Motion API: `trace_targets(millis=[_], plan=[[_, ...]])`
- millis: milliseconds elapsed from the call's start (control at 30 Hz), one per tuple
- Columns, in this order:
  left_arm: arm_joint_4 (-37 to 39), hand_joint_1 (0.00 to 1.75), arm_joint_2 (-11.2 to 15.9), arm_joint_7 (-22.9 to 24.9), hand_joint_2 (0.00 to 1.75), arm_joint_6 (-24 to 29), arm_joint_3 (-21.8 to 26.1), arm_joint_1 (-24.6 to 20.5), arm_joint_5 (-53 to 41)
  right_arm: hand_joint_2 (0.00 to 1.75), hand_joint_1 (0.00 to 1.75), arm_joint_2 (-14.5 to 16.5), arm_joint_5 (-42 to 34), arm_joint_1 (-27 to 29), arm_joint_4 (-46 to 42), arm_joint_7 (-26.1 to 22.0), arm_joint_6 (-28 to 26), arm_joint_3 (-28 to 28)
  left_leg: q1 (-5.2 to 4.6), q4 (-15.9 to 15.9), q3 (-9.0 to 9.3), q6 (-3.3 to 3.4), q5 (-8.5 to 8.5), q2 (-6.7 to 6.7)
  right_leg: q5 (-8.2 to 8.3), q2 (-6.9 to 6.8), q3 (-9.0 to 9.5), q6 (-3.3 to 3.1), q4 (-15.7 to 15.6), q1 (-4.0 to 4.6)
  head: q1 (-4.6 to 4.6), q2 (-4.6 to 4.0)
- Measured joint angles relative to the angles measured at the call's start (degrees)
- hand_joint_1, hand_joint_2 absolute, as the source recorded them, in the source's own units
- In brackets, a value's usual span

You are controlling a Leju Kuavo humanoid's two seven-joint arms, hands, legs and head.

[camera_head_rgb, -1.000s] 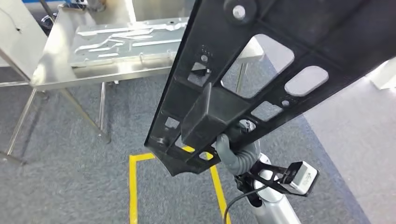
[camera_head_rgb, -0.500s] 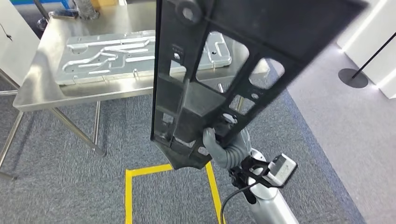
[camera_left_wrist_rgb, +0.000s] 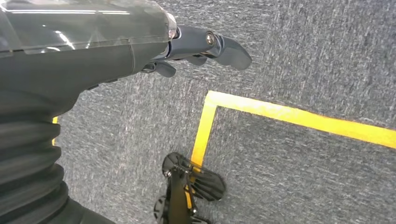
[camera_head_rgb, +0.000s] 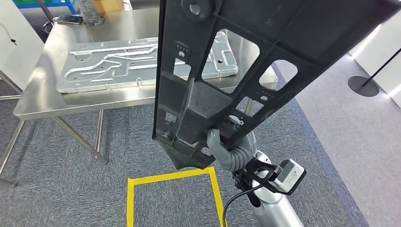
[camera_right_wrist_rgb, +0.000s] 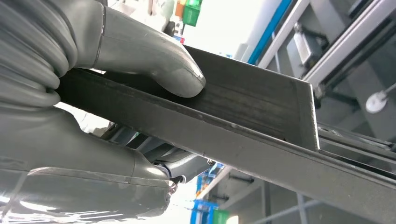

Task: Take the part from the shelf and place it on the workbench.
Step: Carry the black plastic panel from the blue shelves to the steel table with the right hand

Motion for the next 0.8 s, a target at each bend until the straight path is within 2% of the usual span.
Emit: trace_targets(millis=[67, 100, 133, 200, 233, 267, 300, 367, 400, 433, 467, 533, 600, 667, 733, 767, 800], plan=[[-0.01, 0.00, -0.01, 0.00, 1.75, -0.05, -0.01, -0.08, -0.11, 1.75, 1.75, 0.02, 0.08, 0.08, -0.17, -0.05, -0.07, 0.00, 0.09, 0.45, -0.17, -0.62, -0.54, 0.19, -0.07, 0.11, 0.34, -0.65, -0.61, -0.25, 0.00, 0.00], [-0.01, 0.00, -0.03, 0.00, 1.75, -0.09, -0.02, -0.14, -0.14, 1.75, 1.75, 0.04, 0.12, 0.08, -0.23, -0.07, -0.10, 0.00, 0.13, 1.85, -0.67, -0.85, -1.46, 0.23, -0.01, 0.08, 0.58, -0.98, -0.89, -0.38, -0.01, 0.00], [-0.01, 0.00, -0.05, 0.00, 1.75, -0.14, -0.02, -0.18, -0.16, 1.75, 1.75, 0.05, 0.16, 0.07, -0.27, -0.09, -0.15, 0.00, 0.19, 4.48, -1.82, -1.02, -2.93, 0.25, 0.01, 0.02, 0.83, -1.26, -1.09, -0.45, 0.00, 0.00], [-0.01, 0.00, -0.08, 0.00, 1.75, -0.19, -0.03, -0.15, -0.20, 1.75, 1.75, 0.07, 0.23, 0.14, -0.26, -0.08, -0.32, 0.00, 0.23, 12.31, -5.64, -1.26, -6.35, 0.26, -0.11, -0.05, 0.97, -1.58, -1.08, -0.27, -0.01, 0.00], [-0.02, 0.00, -0.08, 0.01, 1.75, -0.20, -0.02, -0.11, -0.21, 1.75, 1.75, 0.07, 0.25, 0.21, -0.25, -0.07, -0.45, 0.00, 0.23, 15.50, -7.37, -1.33, -7.23, 0.26, -0.17, -0.05, 0.99, -1.65, -1.01, -0.18, 0.00, 0.00], [-0.02, 0.00, -0.08, 0.01, 1.75, -0.22, -0.02, -0.08, -0.23, 1.75, 1.75, 0.07, 0.27, 0.28, -0.24, -0.07, -0.58, 0.00, 0.23, 16.83, -8.26, -1.34, -7.01, 0.26, -0.22, -0.04, 1.03, -1.69, -0.94, -0.12, 0.00, 0.00], [-0.02, 0.00, -0.09, 0.02, 1.75, -0.26, -0.02, -0.07, -0.25, 1.75, 1.75, 0.07, 0.32, 0.32, -0.24, -0.07, -0.72, 0.00, 0.23, 15.78, -7.99, -1.29, -5.61, 0.26, -0.30, -0.02, 1.13, -1.69, -0.87, -0.07, 0.00, 0.00], [-0.02, 0.00, -0.09, 0.02, 1.75, -0.32, -0.02, -0.10, -0.26, 1.75, 1.75, 0.09, 0.43, 0.34, -0.24, -0.07, -0.89, 0.00, 0.23, 8.44, -4.84, -1.01, -1.26, 0.28, -0.53, 0.02, 1.44, -1.53, -0.71, -0.02, 0.00, 0.01], [-0.02, 0.00, -0.09, 0.02, 1.75, -0.33, -0.03, -0.15, -0.26, 1.75, 1.75, 0.10, 0.52, 0.33, -0.25, -0.08, -0.92, -0.01, 0.16, 4.69, -3.18, -0.81, 0.21, 0.29, -0.67, 0.06, 1.47, -1.35, -0.53, 0.12, 0.00, 0.00], [-0.01, 0.00, -0.09, 0.01, 1.75, -0.33, -0.03, -0.20, -0.25, 1.75, 1.75, 0.11, 0.64, 0.32, -0.25, -0.08, -0.93, -0.01, 0.09, 2.24, -2.12, -0.57, 0.99, 0.27, -0.73, 0.09, 1.40, -1.09, -0.40, 0.25, 0.00, -0.01], [-0.01, 0.00, -0.09, 0.00, 1.75, -0.33, -0.03, -0.23, -0.23, 1.75, 1.75, 0.11, 0.81, 0.32, -0.25, -0.09, -0.93, -0.01, 0.02, 1.19, -1.74, -0.32, 1.08, 0.24, -0.73, 0.12, 1.27, -0.84, -0.30, 0.37, 0.00, -0.01], [-0.01, 0.00, -0.09, -0.02, 1.75, -0.36, -0.03, -0.22, -0.20, 1.75, 1.75, 0.11, 1.18, 0.33, -0.24, -0.11, -0.96, -0.01, 0.00, 1.05, -1.84, 0.27, 1.20, 0.15, -0.60, 0.13, 1.08, -0.28, -0.31, 0.46, 0.00, 0.00], [-0.01, 0.00, -0.14, -0.07, 1.75, -0.48, -0.02, -0.21, -0.19, 1.75, 1.75, 0.09, 1.32, 0.31, -0.25, -0.20, -1.05, -0.01, 0.19, 0.72, -1.84, 0.95, 1.54, 0.17, -1.45, 0.13, 0.63, 0.31, 0.78, 0.37, 0.00, 0.01], [-0.01, 0.00, -0.17, -0.14, 1.75, -0.59, -0.02, -0.30, -0.19, 1.75, 1.75, 0.07, 1.32, 0.30, -0.24, -0.30, -1.11, -0.02, 0.32, 0.48, -1.89, 1.43, 1.76, 0.22, -4.55, 0.11, -1.76, 0.86, 6.02, 0.15, 0.00, 0.00], [-0.02, 0.00, -0.16, -0.18, 1.75, -0.63, -0.02, -0.31, -0.19, 1.75, 1.75, 0.04, 1.32, 0.41, -0.20, -0.35, -1.11, -0.02, 0.27, 0.51, -2.07, 1.58, 1.78, 0.26, -7.82, 0.09, -5.48, 1.21, 13.68, -0.08, 0.00, 0.00], [-0.02, 0.00, -0.16, -0.20, 1.75, -0.65, -0.02, -0.30, -0.19, 1.75, 1.75, 0.03, 1.32, 0.47, -0.16, -0.35, -1.11, -0.02, 0.25, 0.52, -2.10, 1.59, 1.77, 0.26, -8.17, 0.08, -6.57, 1.27, 15.82, -0.14, 0.00, 0.01], [-0.02, 0.00, -0.15, -0.21, 1.75, -0.67, -0.02, -0.30, -0.20, 1.75, 1.75, 0.02, 1.32, 0.51, -0.13, -0.35, -1.11, -0.02, 0.24, 0.54, -2.07, 1.58, 1.77, 0.24, -7.51, 0.08, -6.72, 1.23, 16.05, -0.17, 0.00, 0.00]])
